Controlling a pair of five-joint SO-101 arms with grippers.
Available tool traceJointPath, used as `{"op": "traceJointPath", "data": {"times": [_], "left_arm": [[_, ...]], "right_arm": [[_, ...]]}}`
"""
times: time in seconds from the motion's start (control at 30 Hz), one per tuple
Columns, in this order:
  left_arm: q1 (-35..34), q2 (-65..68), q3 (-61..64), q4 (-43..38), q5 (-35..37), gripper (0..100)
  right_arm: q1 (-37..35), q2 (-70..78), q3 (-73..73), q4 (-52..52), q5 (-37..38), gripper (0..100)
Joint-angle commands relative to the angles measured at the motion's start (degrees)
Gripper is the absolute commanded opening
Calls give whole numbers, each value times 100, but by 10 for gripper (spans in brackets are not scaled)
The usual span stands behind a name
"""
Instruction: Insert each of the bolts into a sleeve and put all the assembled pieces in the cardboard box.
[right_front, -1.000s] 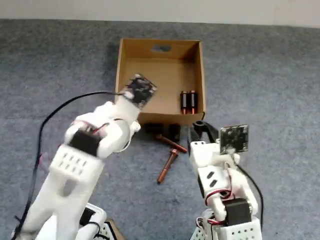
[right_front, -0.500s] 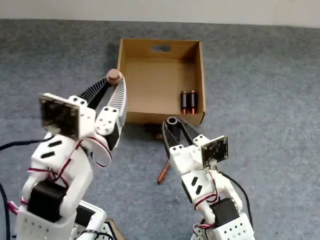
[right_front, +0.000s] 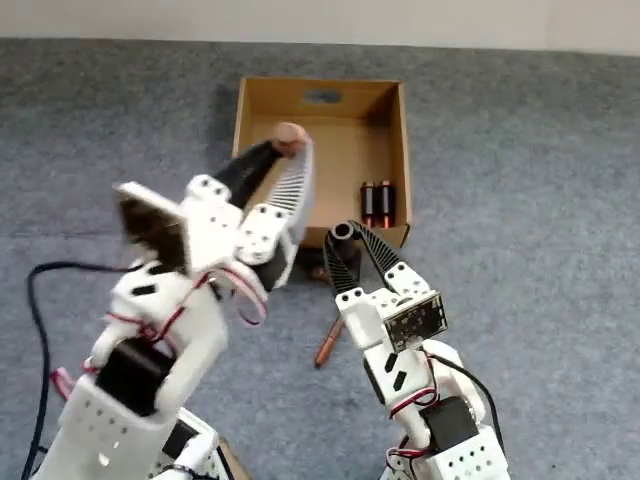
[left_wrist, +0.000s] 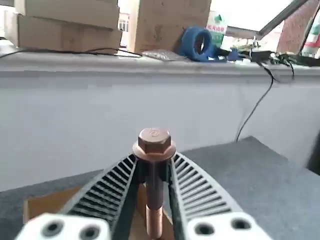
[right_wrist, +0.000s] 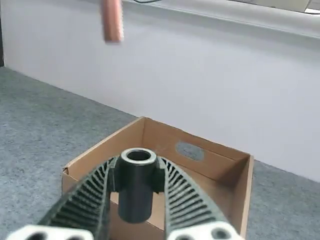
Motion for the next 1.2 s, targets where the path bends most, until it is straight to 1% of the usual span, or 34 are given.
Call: {"op": "traceJointPath", "data": {"times": [0.0, 0.13, 0.2, 0.4, 0.57, 0.8, 1.0, 1.17], "left_arm": [[259, 312, -48, -176, -281, 8], [277, 426, -31, -158, -343, 8], [277, 426, 92, -176, -352, 8], [286, 418, 585, -176, -343, 8], [286, 374, 602, -202, -325, 8], [295, 374, 602, -993, -316, 8], [910, 374, 611, -1073, -316, 8], [989, 374, 629, -1064, -316, 8]], "right_arm": [[-48, -84, 136, -145, -9, 5], [-40, -84, 127, -145, -721, 5], [-31, -84, 127, -145, -941, 5], [-31, -84, 127, -145, -958, 5], [-22, -84, 136, -145, -958, 5], [-22, -84, 136, -145, -958, 5], [-22, -84, 136, -145, -958, 5], [-22, -84, 136, -145, -958, 5]]}}
